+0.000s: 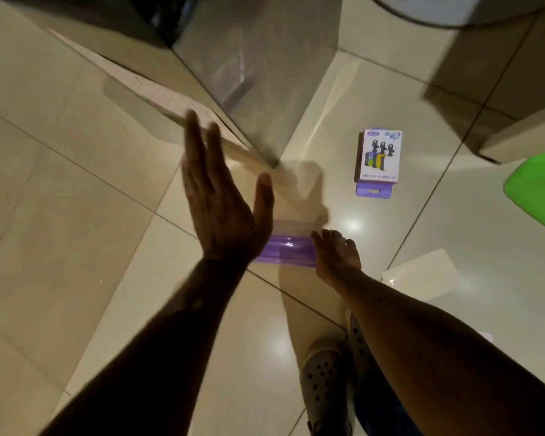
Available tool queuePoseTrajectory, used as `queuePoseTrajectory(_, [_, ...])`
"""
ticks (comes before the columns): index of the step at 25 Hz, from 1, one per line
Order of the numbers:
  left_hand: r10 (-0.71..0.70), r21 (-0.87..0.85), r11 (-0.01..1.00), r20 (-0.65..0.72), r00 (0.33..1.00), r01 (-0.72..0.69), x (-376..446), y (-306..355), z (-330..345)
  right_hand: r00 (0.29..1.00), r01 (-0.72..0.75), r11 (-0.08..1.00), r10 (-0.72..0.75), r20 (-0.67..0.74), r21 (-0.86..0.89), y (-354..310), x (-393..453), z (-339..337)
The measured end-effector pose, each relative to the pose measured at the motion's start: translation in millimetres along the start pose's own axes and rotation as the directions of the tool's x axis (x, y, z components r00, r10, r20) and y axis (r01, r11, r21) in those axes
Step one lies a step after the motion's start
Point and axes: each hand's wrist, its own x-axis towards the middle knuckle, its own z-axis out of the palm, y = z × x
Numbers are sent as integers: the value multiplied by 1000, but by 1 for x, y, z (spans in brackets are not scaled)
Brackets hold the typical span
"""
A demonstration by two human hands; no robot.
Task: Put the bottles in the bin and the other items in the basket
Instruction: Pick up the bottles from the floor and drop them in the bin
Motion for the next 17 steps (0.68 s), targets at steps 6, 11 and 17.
queuePoseTrajectory(6, [-491, 366, 868, 531, 691, 335, -167, -55, 52, 995, 70, 980, -56, -77, 185, 29, -18, 33])
queuePoseTrajectory(11, [-747, 93, 71, 665, -9, 993, -176, -7, 9, 990, -62, 835, -17, 139, 547, 14, -102, -13])
queuePoseTrajectory(17, [-415, -197, -266, 907, 72, 944, -102, 126, -160, 977, -136, 699, -24, 212, 702, -38, -276, -169])
